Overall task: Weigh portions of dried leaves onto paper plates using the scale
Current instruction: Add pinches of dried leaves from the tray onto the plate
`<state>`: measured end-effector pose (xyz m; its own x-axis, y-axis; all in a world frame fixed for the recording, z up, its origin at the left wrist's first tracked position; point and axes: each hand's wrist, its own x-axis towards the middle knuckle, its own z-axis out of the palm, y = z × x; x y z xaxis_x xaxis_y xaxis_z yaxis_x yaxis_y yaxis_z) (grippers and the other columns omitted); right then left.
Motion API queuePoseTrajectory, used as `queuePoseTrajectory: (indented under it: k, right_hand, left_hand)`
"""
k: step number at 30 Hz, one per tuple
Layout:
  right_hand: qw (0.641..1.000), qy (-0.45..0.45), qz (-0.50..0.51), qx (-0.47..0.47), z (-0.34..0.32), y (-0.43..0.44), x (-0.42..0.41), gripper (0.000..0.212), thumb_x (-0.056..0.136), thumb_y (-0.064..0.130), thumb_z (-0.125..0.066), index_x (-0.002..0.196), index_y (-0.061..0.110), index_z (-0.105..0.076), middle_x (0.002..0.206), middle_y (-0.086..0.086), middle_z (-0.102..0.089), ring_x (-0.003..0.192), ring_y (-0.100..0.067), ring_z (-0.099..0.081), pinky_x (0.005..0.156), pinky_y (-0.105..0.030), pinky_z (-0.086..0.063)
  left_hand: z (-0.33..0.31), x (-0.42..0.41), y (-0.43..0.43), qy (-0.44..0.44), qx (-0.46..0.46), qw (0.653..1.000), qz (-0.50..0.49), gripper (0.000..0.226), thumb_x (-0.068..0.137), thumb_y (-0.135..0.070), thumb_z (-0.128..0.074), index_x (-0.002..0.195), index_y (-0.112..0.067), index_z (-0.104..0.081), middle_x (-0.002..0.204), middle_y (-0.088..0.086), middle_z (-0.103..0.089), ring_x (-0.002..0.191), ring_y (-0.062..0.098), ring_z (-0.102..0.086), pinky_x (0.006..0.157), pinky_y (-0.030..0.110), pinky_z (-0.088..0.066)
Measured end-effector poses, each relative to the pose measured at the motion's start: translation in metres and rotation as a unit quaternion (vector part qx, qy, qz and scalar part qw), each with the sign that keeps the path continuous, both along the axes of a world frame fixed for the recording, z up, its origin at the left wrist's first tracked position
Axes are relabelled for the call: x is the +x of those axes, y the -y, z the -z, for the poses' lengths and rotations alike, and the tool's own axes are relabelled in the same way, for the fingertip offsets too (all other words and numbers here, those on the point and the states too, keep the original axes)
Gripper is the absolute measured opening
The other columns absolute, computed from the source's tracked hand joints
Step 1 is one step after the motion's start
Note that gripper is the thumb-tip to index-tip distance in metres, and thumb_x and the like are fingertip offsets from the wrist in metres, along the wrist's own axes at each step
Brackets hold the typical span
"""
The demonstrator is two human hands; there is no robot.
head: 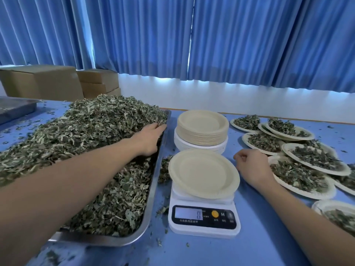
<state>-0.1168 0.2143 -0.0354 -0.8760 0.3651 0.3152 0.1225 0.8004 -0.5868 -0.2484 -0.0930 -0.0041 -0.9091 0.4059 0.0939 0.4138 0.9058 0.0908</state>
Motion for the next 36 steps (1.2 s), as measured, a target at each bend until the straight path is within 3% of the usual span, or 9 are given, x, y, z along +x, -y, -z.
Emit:
queuePoseTrajectory:
  k: [6, 13, 17, 20, 22, 25, 27, 32, 36]
  right_hand:
    - [0.999, -0.009, -0.019, 0.03, 0.008, 0.001, 0.0, 0.02, 0.097, 0.013, -0.057, 0.088, 0.013, -0.075, 0.066, 0.008, -0.06, 0.069, -0.019, -0.059, 0.064, -0.033, -0.044]
    - [0.999, -0.013, -0.034, 0.037, 0.005, 0.003, 0.007, 0.02, 0.096, 0.013, -0.058, 0.089, 0.011, -0.076, 0.064, 0.005, -0.061, 0.069, -0.022, -0.06, 0.065, -0.033, -0.045]
    - [0.998, -0.025, -0.042, 0.04, 0.006, 0.005, 0.01, 0.022, 0.093, 0.008, -0.057, 0.084, 0.009, -0.076, 0.063, 0.003, -0.062, 0.07, -0.026, -0.061, 0.068, -0.037, -0.05]
    - [0.998, -0.023, -0.039, 0.042, 0.006, 0.005, 0.008, 0.021, 0.093, 0.009, -0.057, 0.083, 0.01, -0.076, 0.063, 0.004, -0.062, 0.069, -0.026, -0.061, 0.066, -0.036, -0.048]
    - [0.998, -0.021, -0.038, 0.043, 0.007, 0.004, 0.007, 0.021, 0.093, 0.011, -0.058, 0.083, 0.011, -0.076, 0.063, 0.003, -0.063, 0.067, -0.024, -0.06, 0.063, -0.035, -0.046]
    - [0.998, -0.018, -0.04, 0.039, 0.007, 0.003, 0.007, 0.02, 0.093, 0.012, -0.058, 0.083, 0.013, -0.076, 0.061, 0.003, -0.063, 0.063, -0.02, -0.059, 0.06, -0.034, -0.046]
    - [0.998, -0.017, -0.042, 0.035, 0.008, 0.003, 0.007, 0.02, 0.094, 0.012, -0.059, 0.083, 0.014, -0.076, 0.062, 0.002, -0.064, 0.063, -0.019, -0.059, 0.06, -0.035, -0.046]
    - [0.998, -0.018, -0.046, 0.032, 0.006, 0.002, 0.008, 0.02, 0.094, 0.012, -0.059, 0.084, 0.013, -0.076, 0.065, -0.002, -0.067, 0.066, -0.022, -0.061, 0.065, -0.038, -0.052]
    - [0.998, -0.022, -0.049, 0.034, 0.006, 0.004, 0.009, 0.02, 0.094, 0.012, -0.059, 0.086, 0.013, -0.077, 0.067, -0.002, -0.068, 0.069, -0.025, -0.062, 0.068, -0.039, -0.052]
  left_hand:
    - [0.001, -0.005, -0.001, 0.028, -0.011, 0.999, -0.013, 0.062, 0.094, -0.007, -0.049, 0.151, -0.02, -0.028, 0.137, 0.013, -0.054, 0.114, 0.034, -0.057, 0.092, 0.045, -0.051]
    - [-0.007, 0.017, -0.002, 0.001, -0.127, 0.992, -0.014, 0.038, 0.093, -0.007, -0.048, 0.13, -0.018, -0.048, 0.118, 0.011, -0.062, 0.099, 0.031, -0.061, 0.074, 0.041, -0.05]
    - [-0.025, 0.034, 0.006, -0.09, -0.212, 0.973, -0.006, 0.022, 0.086, -0.03, -0.055, 0.108, -0.028, -0.056, 0.091, 0.0, -0.059, 0.079, 0.026, -0.056, 0.06, 0.036, -0.042]
    - [-0.024, 0.037, 0.015, -0.22, -0.193, 0.956, 0.031, 0.031, 0.083, -0.04, -0.06, 0.111, -0.028, -0.052, 0.097, 0.001, -0.062, 0.084, 0.028, -0.064, 0.054, 0.031, -0.035]
    - [-0.017, 0.034, 0.019, -0.237, -0.138, 0.961, 0.027, 0.052, 0.079, -0.042, -0.071, 0.12, -0.024, -0.044, 0.111, 0.005, -0.058, 0.1, 0.028, -0.06, 0.057, 0.034, -0.04]
    - [-0.009, 0.03, 0.023, -0.167, -0.106, 0.98, -0.029, 0.087, 0.072, -0.04, -0.079, 0.14, -0.024, -0.027, 0.139, 0.013, -0.039, 0.128, 0.034, -0.041, 0.094, 0.054, -0.043]
    - [-0.007, 0.027, 0.024, -0.091, -0.106, 0.989, -0.054, 0.084, 0.079, -0.035, -0.073, 0.148, -0.025, -0.025, 0.149, 0.013, -0.033, 0.135, 0.037, -0.035, 0.103, 0.058, -0.036]
    - [-0.012, 0.037, 0.023, -0.045, -0.125, 0.991, -0.011, 0.041, 0.09, -0.025, -0.064, 0.127, -0.015, -0.051, 0.119, 0.012, -0.063, 0.106, 0.032, -0.06, 0.076, 0.041, -0.051]
    - [-0.022, 0.05, 0.026, -0.048, -0.132, 0.99, -0.013, 0.035, 0.089, -0.022, -0.066, 0.123, -0.021, -0.061, 0.118, 0.013, -0.061, 0.086, 0.028, -0.06, 0.079, 0.039, -0.053]
